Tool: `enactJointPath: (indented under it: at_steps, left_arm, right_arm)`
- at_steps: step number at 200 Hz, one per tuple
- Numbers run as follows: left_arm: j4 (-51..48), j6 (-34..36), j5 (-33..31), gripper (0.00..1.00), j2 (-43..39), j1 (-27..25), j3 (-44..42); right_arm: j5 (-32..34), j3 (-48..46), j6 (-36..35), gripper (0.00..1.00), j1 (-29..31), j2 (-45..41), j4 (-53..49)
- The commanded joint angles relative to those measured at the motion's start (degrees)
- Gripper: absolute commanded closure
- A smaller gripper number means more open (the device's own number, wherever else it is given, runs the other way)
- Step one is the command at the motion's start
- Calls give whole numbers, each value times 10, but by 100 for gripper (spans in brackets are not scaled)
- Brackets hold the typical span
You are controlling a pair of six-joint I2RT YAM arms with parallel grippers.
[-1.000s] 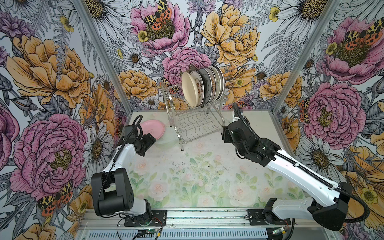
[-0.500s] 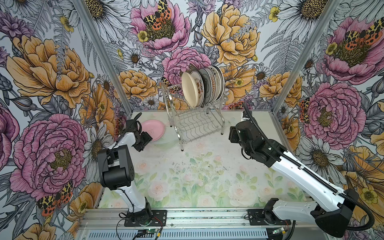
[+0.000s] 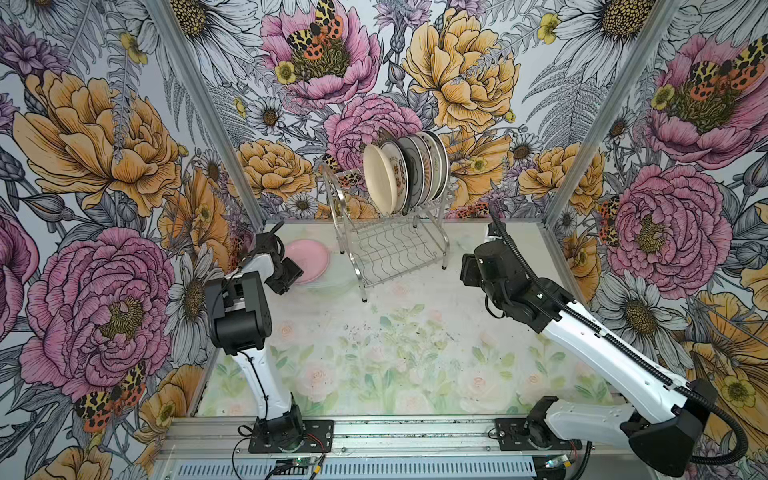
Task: Load the plates into the dish rack
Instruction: 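Grip the pink plate's rim with the left gripper and drag it toward the right gripper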
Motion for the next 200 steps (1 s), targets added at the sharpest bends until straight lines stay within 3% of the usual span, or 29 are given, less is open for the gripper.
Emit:
enactJointPath:
  at_steps: [1,60,187,200]
  left_arm:
    - [2,-11,-14,44,10,1,21]
    - [1,-23,-21,54,40,1,30]
    - [-2,-33,-34,100,44,1,28]
    - [-2,-31,-35,100,38,2,23]
  right_arm:
    - [-9,-2,10,36,-7,-10,3]
    - [-16,1,8,36,-15,-5,4]
    - [-36,9,9,36,-23,8,3]
    - [-38,8,10,36,-23,8,4]
